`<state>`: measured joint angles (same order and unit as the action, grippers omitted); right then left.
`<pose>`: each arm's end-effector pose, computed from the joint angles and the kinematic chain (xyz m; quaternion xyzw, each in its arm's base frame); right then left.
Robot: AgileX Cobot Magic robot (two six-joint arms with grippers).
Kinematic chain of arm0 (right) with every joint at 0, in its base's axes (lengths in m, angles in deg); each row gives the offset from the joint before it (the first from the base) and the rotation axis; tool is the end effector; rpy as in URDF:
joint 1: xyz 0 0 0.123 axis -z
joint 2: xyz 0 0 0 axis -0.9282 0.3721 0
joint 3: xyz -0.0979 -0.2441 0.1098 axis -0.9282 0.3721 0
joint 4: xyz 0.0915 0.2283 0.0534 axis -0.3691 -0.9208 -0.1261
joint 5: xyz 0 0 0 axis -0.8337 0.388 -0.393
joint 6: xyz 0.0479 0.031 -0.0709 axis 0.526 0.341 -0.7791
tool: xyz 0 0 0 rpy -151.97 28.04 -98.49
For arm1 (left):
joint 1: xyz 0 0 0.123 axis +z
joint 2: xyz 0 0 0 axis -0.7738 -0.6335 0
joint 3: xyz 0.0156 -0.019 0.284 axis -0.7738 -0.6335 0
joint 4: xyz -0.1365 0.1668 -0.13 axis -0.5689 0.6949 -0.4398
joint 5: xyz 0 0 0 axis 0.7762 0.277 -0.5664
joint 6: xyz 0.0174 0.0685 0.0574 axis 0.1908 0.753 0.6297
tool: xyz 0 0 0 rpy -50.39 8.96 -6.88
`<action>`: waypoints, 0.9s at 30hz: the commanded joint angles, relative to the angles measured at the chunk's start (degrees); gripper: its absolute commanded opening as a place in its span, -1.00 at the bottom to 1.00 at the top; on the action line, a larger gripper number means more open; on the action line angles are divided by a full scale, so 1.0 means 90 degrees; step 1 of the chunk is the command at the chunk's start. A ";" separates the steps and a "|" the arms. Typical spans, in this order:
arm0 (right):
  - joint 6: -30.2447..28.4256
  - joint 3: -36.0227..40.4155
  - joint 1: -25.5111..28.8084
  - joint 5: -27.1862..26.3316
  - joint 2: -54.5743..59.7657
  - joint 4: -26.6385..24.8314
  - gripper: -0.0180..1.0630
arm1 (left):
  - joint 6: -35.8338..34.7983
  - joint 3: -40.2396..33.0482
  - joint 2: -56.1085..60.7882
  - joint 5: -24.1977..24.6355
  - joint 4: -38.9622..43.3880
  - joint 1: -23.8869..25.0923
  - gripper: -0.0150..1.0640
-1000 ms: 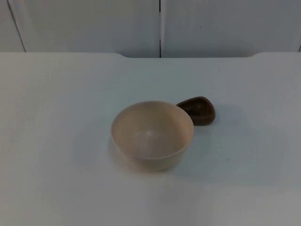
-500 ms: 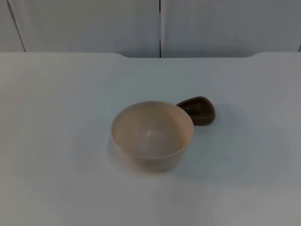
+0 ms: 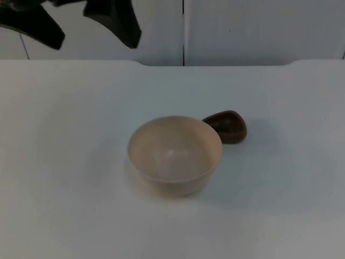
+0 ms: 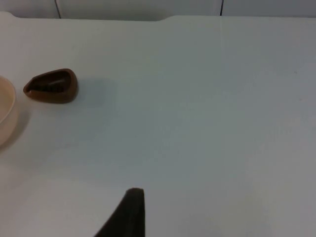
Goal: Pick up the bowl with the left hand and pour the coffee beans from the cup into the bowl with the right hand.
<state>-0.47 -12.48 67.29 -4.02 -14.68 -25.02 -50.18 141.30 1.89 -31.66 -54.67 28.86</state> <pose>-0.0070 0.0023 0.2805 -0.0301 0.8537 0.0046 0.5198 0.2808 -0.1327 0.3054 0.1631 0.9473 -0.1583 0.2257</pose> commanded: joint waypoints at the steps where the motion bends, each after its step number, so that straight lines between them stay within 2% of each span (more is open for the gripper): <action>1: -0.0049 -0.0001 0.0042 0.0003 -0.0021 0.0010 0.98 | -0.0201 0.0174 -0.0344 -0.0019 0.0074 -0.0056 0.89; 10: -0.0049 -0.0001 0.0042 0.0003 -0.0021 0.0010 0.98 | -0.0451 0.0567 -0.1477 0.0131 0.0191 -0.0197 0.89; 13: -0.0049 -0.0001 0.0042 0.0003 -0.0021 0.0010 0.98 | -0.0471 0.0578 -0.1810 -0.0058 0.0238 -0.0333 0.89; 18: -0.0049 -0.0001 0.0042 0.0003 -0.0021 0.0010 0.98 | -0.0636 0.0632 -0.2303 -0.0029 0.0509 -0.0349 0.89; 22: -0.0049 -0.0001 0.0042 0.0003 -0.0021 0.0010 0.98 | -0.0617 0.0638 -0.2608 -0.0166 0.0444 -0.0306 0.89; 27: -0.0049 -0.0001 0.0042 0.0003 -0.0021 0.0010 0.98 | -0.0233 0.0790 -0.2909 -0.0212 0.0191 -0.0113 0.89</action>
<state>-0.85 -12.48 67.29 -4.02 -14.68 -25.02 -53.01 147.89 -24.20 -32.86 -52.03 27.44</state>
